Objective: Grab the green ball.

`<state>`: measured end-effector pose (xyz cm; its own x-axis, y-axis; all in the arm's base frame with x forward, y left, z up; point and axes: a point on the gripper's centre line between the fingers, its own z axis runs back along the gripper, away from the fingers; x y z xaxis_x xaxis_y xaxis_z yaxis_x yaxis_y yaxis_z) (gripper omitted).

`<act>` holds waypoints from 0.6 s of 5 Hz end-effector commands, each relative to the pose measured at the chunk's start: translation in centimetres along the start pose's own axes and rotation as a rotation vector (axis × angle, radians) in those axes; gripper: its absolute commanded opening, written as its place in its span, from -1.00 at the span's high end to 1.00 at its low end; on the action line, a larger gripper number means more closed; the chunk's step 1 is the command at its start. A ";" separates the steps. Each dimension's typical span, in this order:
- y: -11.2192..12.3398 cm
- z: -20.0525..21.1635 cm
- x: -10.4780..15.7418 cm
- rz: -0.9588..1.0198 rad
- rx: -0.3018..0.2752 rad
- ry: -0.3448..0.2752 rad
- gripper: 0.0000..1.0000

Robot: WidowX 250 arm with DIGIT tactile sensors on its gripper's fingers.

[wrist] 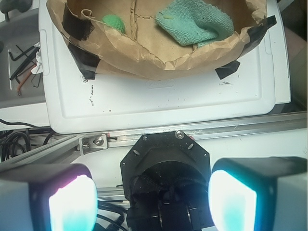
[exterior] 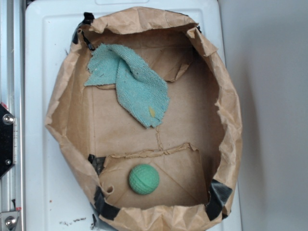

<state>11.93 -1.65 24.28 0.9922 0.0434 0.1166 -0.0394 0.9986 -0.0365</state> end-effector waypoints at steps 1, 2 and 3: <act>0.0 0.0 0.0 0.000 0.000 0.000 -1.00; -2.1 -0.6 3.5 0.034 -0.078 -0.035 -1.00; -2.8 -1.5 6.2 0.078 -0.082 -0.072 -1.00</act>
<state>18.06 -3.94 22.34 0.9806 0.1373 0.1402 -0.1211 0.9855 -0.1185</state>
